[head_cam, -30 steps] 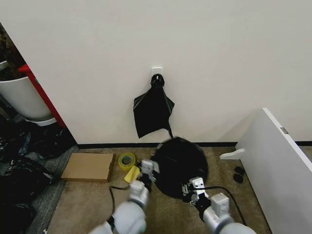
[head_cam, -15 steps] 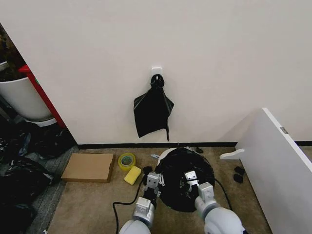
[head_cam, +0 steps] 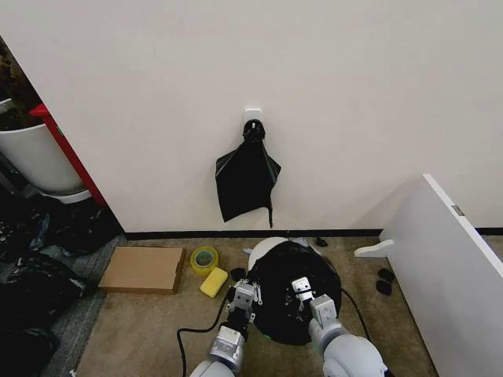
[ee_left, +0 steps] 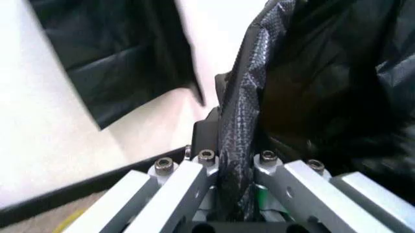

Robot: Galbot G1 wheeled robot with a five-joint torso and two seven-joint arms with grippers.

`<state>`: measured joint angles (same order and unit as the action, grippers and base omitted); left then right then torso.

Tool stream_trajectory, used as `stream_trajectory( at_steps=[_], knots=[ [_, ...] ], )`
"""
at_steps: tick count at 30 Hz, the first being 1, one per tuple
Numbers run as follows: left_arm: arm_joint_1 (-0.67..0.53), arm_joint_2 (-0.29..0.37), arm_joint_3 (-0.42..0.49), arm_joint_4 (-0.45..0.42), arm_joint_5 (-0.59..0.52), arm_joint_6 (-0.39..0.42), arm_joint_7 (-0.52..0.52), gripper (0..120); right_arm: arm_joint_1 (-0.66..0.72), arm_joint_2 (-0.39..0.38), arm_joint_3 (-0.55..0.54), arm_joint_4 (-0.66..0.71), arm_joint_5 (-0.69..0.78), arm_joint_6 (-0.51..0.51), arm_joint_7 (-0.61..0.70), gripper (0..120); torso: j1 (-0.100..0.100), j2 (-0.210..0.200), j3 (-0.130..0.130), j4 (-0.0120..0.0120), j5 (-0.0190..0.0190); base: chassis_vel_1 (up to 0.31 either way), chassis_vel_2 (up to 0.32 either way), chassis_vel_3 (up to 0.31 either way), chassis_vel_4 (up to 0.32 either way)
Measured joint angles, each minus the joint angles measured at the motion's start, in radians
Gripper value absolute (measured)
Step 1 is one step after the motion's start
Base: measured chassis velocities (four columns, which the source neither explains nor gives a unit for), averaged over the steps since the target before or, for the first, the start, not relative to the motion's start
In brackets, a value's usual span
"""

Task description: Place the garbage bag over the trash bin.

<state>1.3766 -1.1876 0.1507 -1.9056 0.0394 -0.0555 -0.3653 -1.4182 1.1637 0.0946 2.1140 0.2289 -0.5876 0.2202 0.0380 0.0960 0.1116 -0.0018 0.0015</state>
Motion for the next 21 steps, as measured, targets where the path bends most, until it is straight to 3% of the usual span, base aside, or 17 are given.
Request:
stream_trajectory(
  at_steps=[7,21],
  knots=[
    [-0.031,0.093,-0.033,-0.026,-0.048,0.005,-0.001,1,0.059,0.014,-0.049,-0.027,0.014,-0.030,0.025,0,0.000,0.000,0.000,-0.0003,0.0015,0.000,0.000,0.000,0.000],
    [-0.036,0.142,-0.064,-0.078,-0.104,0.014,0.009,1,0.236,0.103,-0.199,-0.169,-0.026,-0.101,0.131,0,0.000,0.000,0.000,-0.0004,0.0020,0.000,0.000,0.000,0.000]
  ],
)
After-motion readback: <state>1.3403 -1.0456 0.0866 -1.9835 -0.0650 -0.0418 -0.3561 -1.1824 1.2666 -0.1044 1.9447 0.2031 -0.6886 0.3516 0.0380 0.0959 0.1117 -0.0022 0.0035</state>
